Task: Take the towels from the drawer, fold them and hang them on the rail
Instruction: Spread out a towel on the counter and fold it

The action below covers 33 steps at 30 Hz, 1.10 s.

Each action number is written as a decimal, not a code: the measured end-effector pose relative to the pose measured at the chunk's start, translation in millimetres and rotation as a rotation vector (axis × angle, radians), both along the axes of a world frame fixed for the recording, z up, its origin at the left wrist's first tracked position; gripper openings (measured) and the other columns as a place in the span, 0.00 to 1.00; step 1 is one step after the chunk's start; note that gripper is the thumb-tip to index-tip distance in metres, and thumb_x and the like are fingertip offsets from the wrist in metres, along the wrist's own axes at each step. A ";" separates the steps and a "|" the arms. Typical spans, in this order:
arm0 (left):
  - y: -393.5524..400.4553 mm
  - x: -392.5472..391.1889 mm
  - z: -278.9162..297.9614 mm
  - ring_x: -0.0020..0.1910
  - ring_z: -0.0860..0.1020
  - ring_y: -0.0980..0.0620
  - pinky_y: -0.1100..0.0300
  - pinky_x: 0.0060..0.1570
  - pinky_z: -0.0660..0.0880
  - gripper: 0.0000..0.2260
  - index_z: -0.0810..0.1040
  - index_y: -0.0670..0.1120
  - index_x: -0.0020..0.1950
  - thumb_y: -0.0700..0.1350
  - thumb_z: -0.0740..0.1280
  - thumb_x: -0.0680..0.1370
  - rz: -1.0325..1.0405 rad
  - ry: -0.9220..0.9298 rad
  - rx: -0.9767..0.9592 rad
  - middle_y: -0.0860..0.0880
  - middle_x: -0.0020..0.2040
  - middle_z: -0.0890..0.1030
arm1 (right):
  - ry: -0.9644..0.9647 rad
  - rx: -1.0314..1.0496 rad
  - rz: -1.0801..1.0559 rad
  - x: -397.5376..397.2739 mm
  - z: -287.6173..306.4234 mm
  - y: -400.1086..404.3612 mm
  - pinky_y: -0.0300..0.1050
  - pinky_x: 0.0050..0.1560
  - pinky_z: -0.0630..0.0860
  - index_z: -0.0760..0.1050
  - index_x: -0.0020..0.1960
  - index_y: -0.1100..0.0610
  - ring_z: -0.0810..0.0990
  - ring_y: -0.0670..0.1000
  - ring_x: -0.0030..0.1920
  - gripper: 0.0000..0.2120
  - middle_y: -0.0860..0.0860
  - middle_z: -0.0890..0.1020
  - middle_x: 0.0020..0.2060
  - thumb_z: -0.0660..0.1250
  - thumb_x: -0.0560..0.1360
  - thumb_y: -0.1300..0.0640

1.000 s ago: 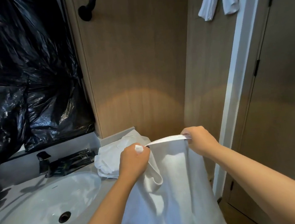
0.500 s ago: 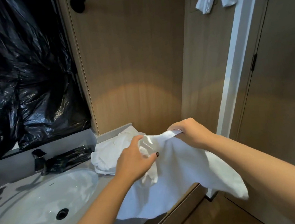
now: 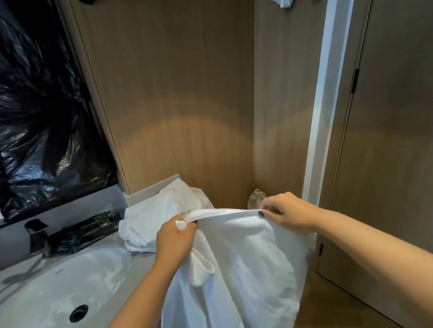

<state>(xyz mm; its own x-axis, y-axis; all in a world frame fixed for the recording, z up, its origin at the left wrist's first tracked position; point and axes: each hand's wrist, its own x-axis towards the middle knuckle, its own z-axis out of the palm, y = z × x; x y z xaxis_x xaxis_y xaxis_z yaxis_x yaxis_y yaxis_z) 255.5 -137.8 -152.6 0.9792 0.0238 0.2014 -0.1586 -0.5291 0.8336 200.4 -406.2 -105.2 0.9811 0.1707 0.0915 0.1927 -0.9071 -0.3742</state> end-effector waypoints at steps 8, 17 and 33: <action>-5.0 -10.0 -5.4 0.33 0.73 0.51 0.61 0.32 0.68 0.08 0.74 0.46 0.38 0.37 0.68 0.75 0.012 0.160 -0.340 0.51 0.33 0.75 | 0.002 0.497 -0.295 -14.0 -23.8 4.8 0.42 0.39 0.71 0.75 0.50 0.51 0.74 0.48 0.36 0.07 0.55 0.81 0.44 0.60 0.80 0.60; -0.6 -51.4 -16.7 0.44 0.85 0.50 0.55 0.41 0.80 0.13 0.79 0.46 0.54 0.33 0.59 0.78 -0.004 0.309 -0.944 0.48 0.45 0.86 | 0.242 1.313 -0.202 -43.3 -6.6 81.0 0.40 0.33 0.78 0.78 0.48 0.66 0.85 0.55 0.35 0.16 0.62 0.81 0.35 0.52 0.77 0.73; 8.9 -99.8 -9.9 0.52 0.82 0.40 0.42 0.56 0.78 0.11 0.85 0.54 0.52 0.47 0.62 0.83 -0.220 0.194 -0.648 0.45 0.50 0.85 | -0.377 0.461 0.051 -59.6 -38.7 115.3 0.43 0.37 0.72 0.73 0.37 0.56 0.72 0.49 0.40 0.09 0.48 0.73 0.37 0.70 0.73 0.58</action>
<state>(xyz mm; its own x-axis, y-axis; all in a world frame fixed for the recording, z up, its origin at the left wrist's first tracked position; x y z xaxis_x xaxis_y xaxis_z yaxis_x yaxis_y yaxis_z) 155.7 -128.9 -162.5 0.9918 -0.1226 0.0354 -0.0218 0.1101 0.9937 140.8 -290.9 -144.0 0.8584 0.0767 0.5073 0.4274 -0.6538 -0.6244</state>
